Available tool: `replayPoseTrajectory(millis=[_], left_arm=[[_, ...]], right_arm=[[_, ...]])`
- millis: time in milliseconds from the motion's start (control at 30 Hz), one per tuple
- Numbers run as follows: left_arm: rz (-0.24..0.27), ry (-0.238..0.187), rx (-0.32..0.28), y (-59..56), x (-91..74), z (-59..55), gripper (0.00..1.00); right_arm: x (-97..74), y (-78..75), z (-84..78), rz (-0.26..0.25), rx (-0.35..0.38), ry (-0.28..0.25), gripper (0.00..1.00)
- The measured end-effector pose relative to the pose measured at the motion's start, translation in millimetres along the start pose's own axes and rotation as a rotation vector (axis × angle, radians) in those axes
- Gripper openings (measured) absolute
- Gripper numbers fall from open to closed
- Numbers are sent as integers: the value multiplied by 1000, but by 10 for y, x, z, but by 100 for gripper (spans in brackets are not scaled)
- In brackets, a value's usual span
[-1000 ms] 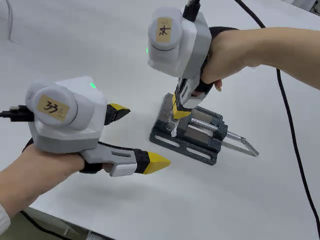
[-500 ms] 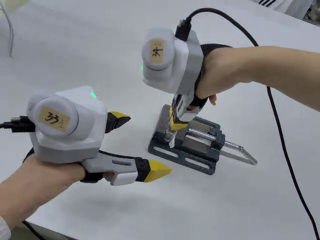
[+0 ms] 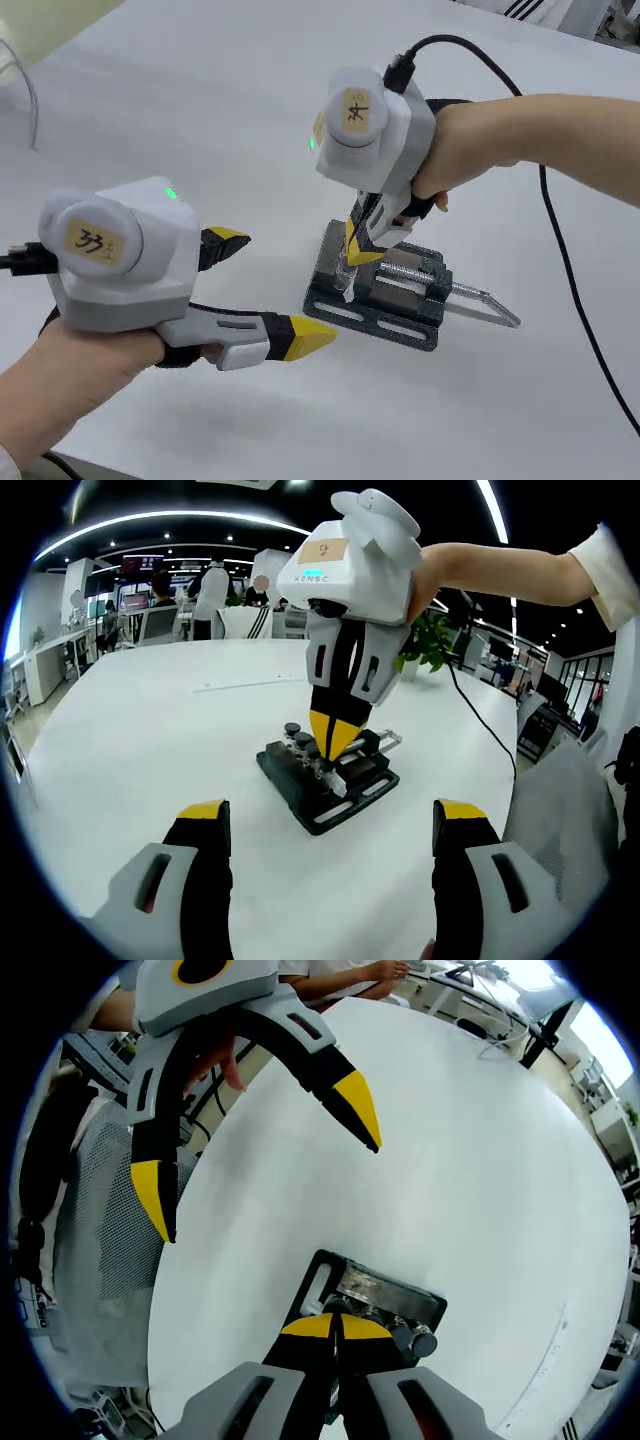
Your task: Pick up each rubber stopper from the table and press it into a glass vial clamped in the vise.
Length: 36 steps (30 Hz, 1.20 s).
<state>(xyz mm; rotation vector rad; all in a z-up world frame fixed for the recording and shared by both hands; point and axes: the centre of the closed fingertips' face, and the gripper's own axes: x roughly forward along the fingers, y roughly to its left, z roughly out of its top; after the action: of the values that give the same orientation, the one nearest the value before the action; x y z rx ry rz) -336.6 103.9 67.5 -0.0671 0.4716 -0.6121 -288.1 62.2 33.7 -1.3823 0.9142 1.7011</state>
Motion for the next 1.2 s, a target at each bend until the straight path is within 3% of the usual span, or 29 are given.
replayPoseTrajectory(millis=[133, 233, 300, 500, 733, 800, 867, 900, 1000, 1200], left_arm=[[4, 5, -3, 1, -12, -20, 81], [3, 10, -4, 9, -6, -38, 81], [0, 11, -3, 8, 4, -37, 81], [-7, 12, -1, -2, 38, -27, 81], [-16, 19, -11, -30, 62, -83, 81], [-16, 21, -13, -20, 60, -103, 81], [-20, 22, -15, -30, 68, -102, 81], [-18, 22, -14, -26, 71, -104, 81], [-18, 15, -18, -34, 73, -80, 81], [-19, 11, -10, -22, 70, -62, 81]], right_arm=[[-44, -37, 8, -13, -13, 0, 0], [-96, -56, 83, -11, 15, -40, 0], [-83, -21, 104, 11, 26, -47, 0], [34, -33, 33, 16, 37, -23, 0], [24, -36, 50, 35, 142, -66, 0], [34, -60, 53, 46, 188, -51, 0], [43, -77, 59, 53, 177, -37, 0], [44, -69, 52, 65, 217, -17, 0], [57, -87, 57, 71, 207, -7, 0], [55, -55, 57, 31, 204, 7, 0]])
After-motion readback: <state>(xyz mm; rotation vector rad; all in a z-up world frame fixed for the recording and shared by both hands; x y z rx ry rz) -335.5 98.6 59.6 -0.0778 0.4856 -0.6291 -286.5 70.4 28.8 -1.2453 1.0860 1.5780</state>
